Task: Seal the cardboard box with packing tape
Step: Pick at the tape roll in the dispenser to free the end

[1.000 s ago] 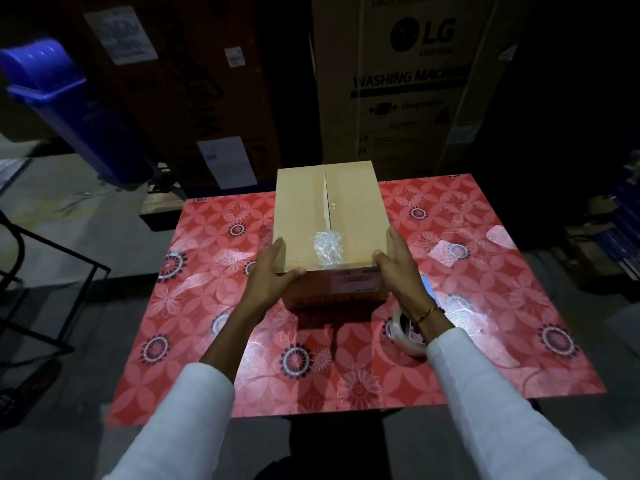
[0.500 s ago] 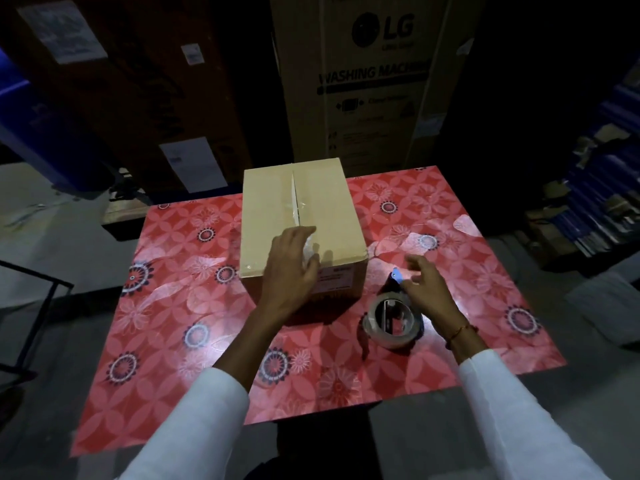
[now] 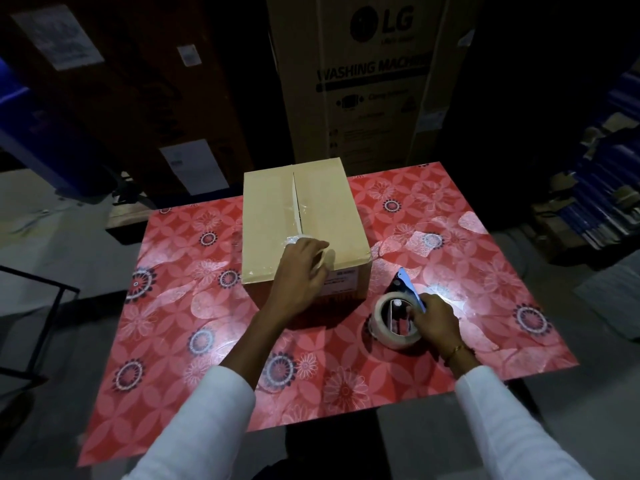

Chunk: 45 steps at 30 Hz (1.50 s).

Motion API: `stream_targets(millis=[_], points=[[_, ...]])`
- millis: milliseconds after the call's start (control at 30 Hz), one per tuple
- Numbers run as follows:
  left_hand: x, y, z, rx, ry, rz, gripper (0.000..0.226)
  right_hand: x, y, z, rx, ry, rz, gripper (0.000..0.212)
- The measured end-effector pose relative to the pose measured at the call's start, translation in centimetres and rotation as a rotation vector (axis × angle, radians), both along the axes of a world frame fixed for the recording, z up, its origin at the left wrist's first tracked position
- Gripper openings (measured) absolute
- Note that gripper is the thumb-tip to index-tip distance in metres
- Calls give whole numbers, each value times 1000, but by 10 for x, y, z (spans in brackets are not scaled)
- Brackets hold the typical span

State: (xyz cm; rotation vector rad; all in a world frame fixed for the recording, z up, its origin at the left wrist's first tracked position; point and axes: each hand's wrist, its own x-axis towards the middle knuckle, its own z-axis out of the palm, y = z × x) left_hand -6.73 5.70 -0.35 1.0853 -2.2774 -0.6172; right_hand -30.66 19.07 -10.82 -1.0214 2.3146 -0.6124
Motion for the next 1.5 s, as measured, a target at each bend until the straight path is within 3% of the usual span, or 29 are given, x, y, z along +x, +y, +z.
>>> stream_targets(millis=[167,333,600,800,1000,1333,1500], points=[[0,-5,2,-14,-21,13,28,2,12,22,-293,-382,-166,10],[-2,-10,14,64,33,-7,42,2,19,75,-474,-627,-115,21],[3,-11,36,395,379,62,17,33,-19,122,-554,-695,62,23],[20,-19,63,915,645,-1,34,79,-67,135,-534,-782,164,27],[46,-37,62,917,685,25,27,112,-98,140,-514,-872,229,30],[66,-63,49,960,701,19,26,125,-121,130,-469,-818,276,34],[58,-70,37,1014,730,72,28,103,-131,147,-499,-938,115,33]])
